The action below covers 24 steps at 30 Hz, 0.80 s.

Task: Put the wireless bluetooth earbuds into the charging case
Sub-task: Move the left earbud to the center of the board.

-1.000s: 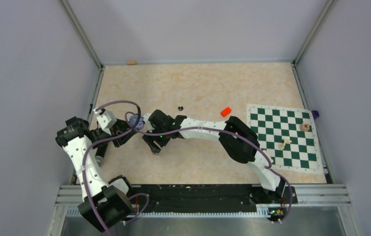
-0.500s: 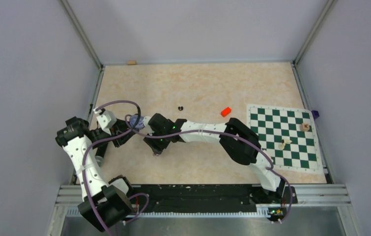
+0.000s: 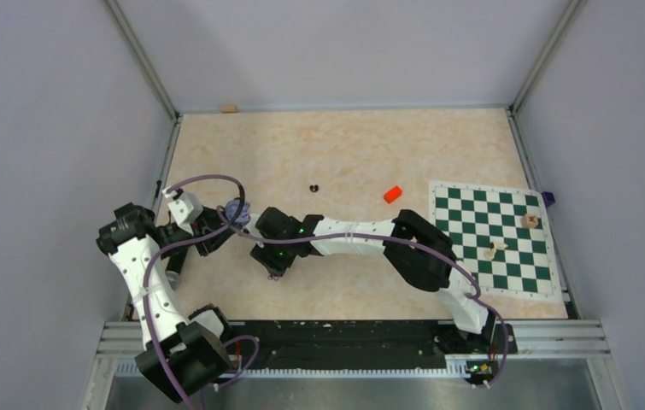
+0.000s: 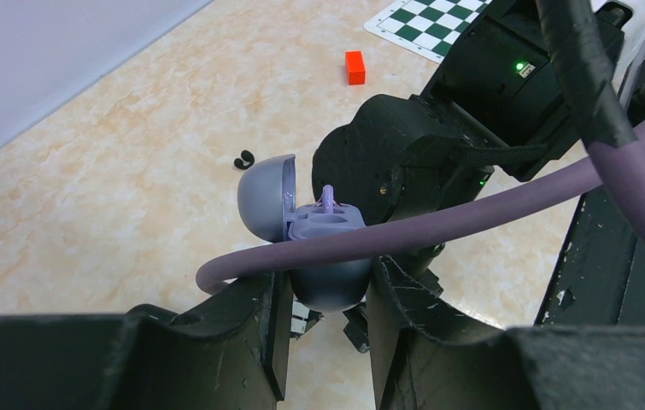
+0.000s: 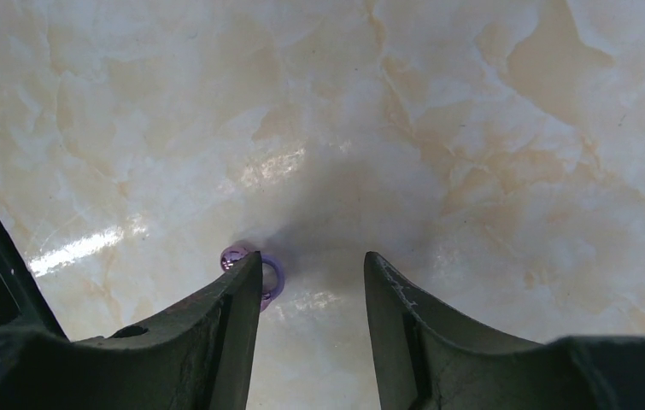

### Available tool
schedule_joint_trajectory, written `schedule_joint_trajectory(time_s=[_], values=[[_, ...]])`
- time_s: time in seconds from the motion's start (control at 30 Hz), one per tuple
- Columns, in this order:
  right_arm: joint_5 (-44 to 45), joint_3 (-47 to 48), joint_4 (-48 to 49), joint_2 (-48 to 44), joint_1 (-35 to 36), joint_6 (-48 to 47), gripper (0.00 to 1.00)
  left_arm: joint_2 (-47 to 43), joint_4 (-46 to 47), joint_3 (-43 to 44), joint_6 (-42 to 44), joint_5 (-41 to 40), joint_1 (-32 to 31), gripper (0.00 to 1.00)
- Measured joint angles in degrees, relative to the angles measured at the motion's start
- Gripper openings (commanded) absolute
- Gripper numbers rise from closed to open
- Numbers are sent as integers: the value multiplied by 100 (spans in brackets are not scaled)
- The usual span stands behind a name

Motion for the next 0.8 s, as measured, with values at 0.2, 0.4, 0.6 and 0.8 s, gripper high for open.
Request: schedule_joint_trajectory(time_s=[0.2, 0.4, 0.6, 0.8], values=[[-247, -109, -87, -83, 0, -96, 46, 0, -39, 0, 22, -2, 0, 0], [-361, -149, -271, -160, -7, -219, 52, 0, -83, 0, 63, -2, 0, 0], [-560, -184, -457, -234, -39, -234, 59, 0, -90, 0, 85, 0, 0, 0], [-730, -262, -501, -295, -39, -232, 61, 0, -94, 0, 90, 0, 0, 0]])
